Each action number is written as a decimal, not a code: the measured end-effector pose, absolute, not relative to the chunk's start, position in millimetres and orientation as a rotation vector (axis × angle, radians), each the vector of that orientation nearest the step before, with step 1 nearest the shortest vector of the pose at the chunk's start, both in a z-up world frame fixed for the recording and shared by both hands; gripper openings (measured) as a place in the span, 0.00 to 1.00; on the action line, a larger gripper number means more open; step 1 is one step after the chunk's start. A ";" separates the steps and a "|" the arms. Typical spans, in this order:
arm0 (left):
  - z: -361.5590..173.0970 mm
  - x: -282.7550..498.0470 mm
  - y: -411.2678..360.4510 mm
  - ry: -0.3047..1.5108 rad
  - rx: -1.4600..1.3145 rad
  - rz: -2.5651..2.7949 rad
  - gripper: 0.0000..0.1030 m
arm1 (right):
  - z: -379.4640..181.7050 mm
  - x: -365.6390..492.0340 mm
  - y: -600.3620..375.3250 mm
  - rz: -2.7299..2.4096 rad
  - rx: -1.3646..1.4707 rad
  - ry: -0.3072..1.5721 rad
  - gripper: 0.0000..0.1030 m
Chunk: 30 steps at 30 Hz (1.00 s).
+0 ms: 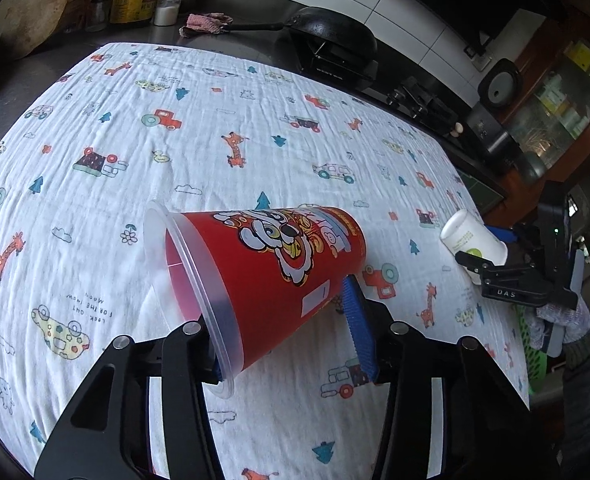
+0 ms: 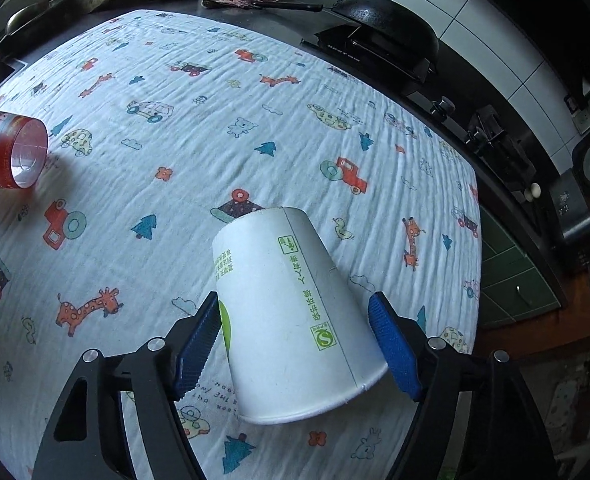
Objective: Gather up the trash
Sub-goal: 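Grasp the red snack cup with the left tool while the right tool grasps the white paper cup, then carry the red cup and paper cup to the green basket and release both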
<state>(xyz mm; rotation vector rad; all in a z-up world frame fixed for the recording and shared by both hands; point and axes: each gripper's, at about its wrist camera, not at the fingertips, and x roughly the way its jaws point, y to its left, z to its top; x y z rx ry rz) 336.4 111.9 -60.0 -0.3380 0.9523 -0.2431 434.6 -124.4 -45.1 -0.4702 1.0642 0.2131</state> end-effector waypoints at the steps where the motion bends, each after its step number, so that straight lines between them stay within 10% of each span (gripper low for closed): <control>1: -61.0 336.0 112.4 0.949 -0.344 -0.246 0.43 | -44.7 433.2 -124.6 0.212 -0.466 1.063 0.69; 16: -53.3 324.8 94.1 0.922 -0.319 -0.304 0.10 | -32.4 409.1 -138.7 0.205 -0.388 1.027 0.62; 30: -43.6 303.5 84.2 0.920 -0.306 -0.324 0.06 | -18.6 372.6 -150.7 0.218 -0.318 1.004 0.62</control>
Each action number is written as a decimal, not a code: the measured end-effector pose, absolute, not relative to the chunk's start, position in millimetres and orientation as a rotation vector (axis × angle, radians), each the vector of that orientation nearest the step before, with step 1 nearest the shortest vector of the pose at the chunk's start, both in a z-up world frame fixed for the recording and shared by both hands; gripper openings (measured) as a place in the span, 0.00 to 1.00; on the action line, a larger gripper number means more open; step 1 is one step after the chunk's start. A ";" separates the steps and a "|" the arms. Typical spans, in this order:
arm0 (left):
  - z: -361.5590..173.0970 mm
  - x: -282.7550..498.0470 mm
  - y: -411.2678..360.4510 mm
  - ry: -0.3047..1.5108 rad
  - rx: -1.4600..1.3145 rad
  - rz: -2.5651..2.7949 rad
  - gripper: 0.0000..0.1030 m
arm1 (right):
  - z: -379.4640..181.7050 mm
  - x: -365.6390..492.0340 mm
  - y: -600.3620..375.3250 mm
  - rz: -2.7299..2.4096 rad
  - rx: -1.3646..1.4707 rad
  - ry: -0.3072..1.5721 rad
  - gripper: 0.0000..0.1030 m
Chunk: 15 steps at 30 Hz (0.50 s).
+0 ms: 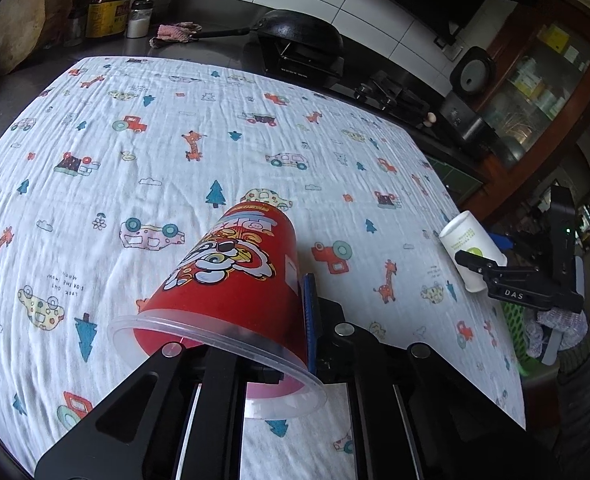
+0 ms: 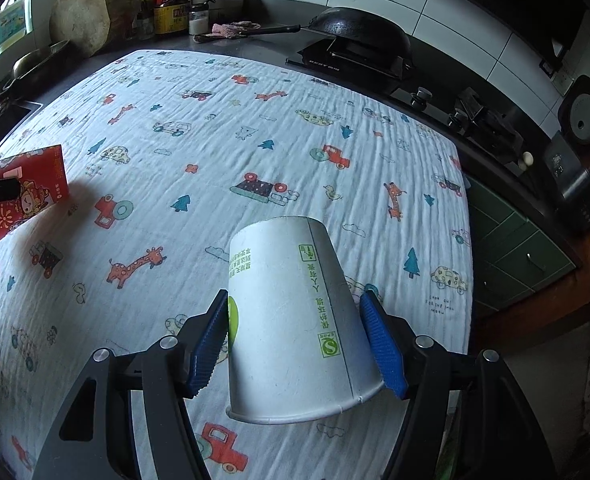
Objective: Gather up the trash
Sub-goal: 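Carry the red cup and paper cup to the green basket and release both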
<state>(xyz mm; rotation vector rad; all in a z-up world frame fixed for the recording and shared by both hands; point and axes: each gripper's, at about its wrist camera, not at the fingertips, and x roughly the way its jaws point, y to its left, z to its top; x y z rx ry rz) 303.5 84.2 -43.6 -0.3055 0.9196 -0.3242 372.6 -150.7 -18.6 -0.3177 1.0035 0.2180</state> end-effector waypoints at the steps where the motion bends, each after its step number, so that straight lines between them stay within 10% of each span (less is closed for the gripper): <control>1: -42.8 301.9 83.8 0.919 -0.306 -0.326 0.06 | -17.7 370.9 -151.6 0.217 -0.315 1.002 0.62; 15: -25.5 275.9 64.2 0.898 -0.284 -0.381 0.04 | -4.4 336.0 -162.7 0.222 -0.277 0.981 0.62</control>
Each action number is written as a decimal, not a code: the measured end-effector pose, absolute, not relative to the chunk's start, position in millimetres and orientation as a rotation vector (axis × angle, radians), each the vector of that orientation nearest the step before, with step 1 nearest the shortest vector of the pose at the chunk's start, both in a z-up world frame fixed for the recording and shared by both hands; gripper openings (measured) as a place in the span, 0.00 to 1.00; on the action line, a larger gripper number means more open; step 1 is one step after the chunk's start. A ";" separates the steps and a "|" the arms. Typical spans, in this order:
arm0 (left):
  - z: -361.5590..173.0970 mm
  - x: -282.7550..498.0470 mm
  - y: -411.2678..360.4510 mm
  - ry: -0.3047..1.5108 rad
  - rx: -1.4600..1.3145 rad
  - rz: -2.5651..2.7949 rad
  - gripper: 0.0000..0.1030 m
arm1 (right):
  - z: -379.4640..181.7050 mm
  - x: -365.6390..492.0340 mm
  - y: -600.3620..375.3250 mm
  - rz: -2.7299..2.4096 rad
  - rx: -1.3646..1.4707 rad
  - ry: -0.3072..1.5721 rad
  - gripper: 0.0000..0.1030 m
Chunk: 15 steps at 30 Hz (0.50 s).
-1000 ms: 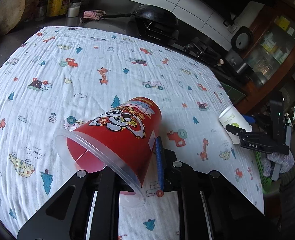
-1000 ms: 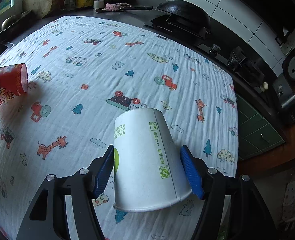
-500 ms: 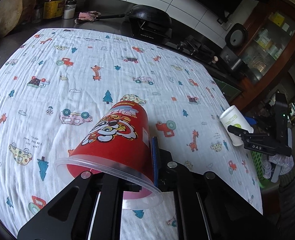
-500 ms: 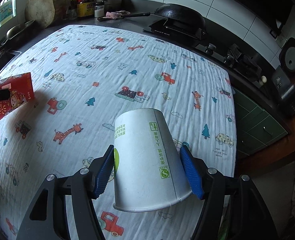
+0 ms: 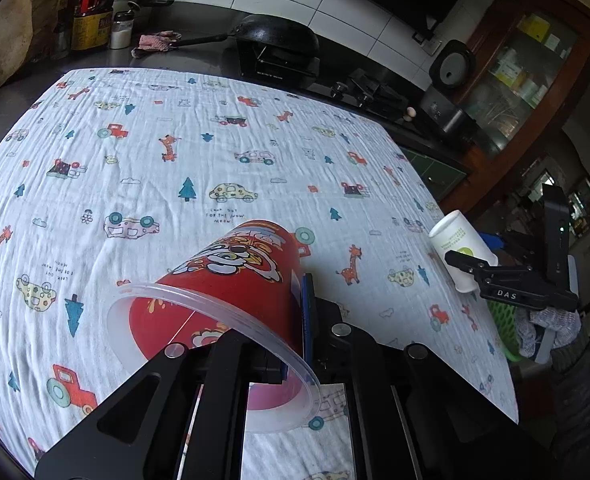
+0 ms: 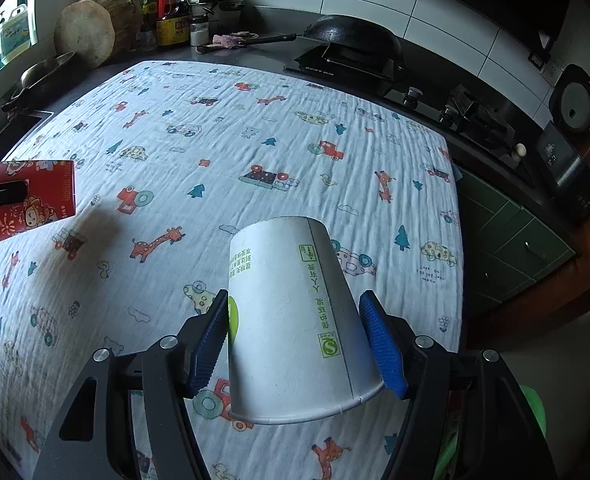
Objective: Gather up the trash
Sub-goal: 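Carry the red cup and paper cup to the green basket and release both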
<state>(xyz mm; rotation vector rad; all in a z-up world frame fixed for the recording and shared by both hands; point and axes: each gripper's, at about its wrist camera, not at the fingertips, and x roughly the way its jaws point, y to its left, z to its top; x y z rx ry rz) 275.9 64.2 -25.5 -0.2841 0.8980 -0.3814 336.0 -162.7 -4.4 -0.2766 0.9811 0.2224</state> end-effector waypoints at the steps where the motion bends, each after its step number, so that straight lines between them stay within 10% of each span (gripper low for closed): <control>1: -24.3 274.6 62.4 0.896 -0.285 -0.388 0.04 | -3.1 333.1 -163.6 0.224 -0.275 0.977 0.62; 15: -8.3 249.9 15.2 0.881 -0.257 -0.486 0.04 | 12.6 287.1 -196.5 0.196 -0.212 0.945 0.61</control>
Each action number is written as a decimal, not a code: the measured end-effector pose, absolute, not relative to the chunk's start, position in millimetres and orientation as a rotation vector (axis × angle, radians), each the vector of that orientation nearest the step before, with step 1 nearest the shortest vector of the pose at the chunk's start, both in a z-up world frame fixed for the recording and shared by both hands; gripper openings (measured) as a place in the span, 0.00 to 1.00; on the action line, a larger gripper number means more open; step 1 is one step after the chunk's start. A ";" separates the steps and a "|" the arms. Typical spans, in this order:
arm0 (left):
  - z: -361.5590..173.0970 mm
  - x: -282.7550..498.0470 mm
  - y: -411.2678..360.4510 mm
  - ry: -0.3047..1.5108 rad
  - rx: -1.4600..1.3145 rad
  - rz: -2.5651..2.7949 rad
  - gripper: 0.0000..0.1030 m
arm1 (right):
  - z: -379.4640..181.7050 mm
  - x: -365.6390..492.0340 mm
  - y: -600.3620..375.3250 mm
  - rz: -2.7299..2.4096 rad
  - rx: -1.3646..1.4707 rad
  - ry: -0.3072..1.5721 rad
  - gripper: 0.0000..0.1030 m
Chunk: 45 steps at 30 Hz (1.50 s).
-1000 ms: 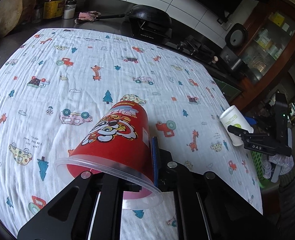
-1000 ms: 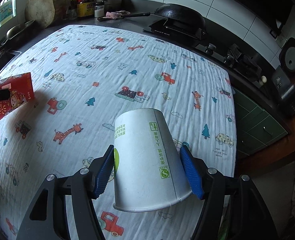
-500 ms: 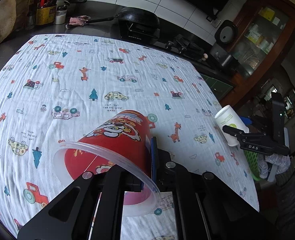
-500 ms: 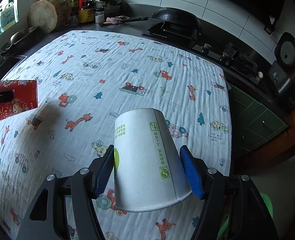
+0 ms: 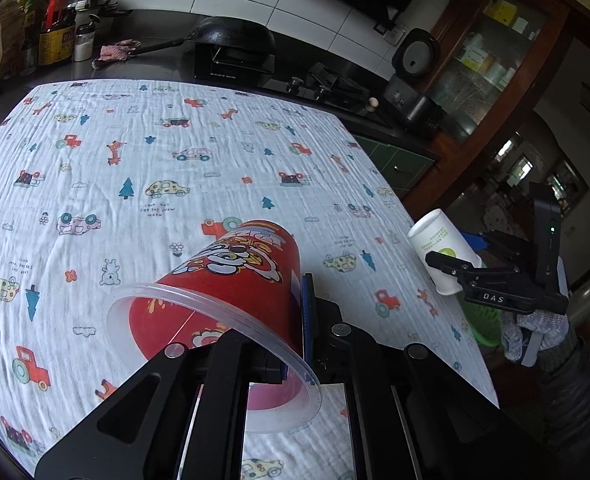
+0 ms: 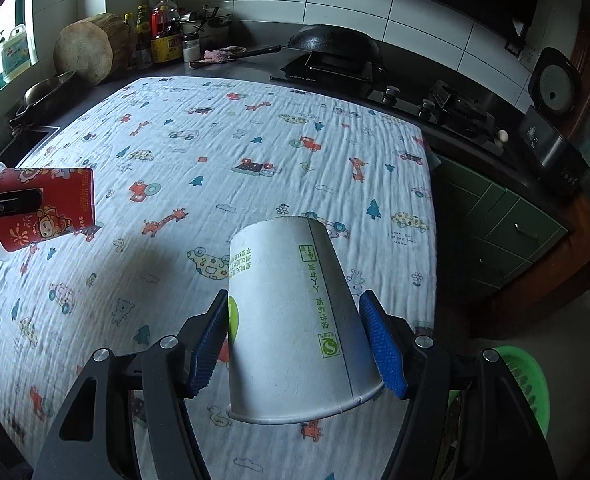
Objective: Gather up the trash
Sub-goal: 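Carry the red cup and paper cup to the green basket and release both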
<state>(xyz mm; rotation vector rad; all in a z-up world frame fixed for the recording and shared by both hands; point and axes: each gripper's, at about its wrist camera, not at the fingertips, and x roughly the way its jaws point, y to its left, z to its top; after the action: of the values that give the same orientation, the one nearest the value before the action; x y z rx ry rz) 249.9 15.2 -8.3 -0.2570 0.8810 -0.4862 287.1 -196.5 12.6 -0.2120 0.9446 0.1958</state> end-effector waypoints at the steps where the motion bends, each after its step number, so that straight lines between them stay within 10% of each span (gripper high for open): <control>1: -7.6 248.4 11.1 0.881 -0.253 -0.491 0.04 | 14.0 283.5 -199.9 0.191 -0.209 0.942 0.61; 45: 6.2 225.1 -275.7 0.944 -0.074 -0.923 0.04 | -55.5 163.2 -471.4 -0.262 0.138 1.018 0.62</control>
<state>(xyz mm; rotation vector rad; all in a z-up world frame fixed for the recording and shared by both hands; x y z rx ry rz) 225.1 -275.7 6.2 -0.0738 0.9437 -0.9229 163.2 -471.4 -55.5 0.1377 1.0182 -0.2619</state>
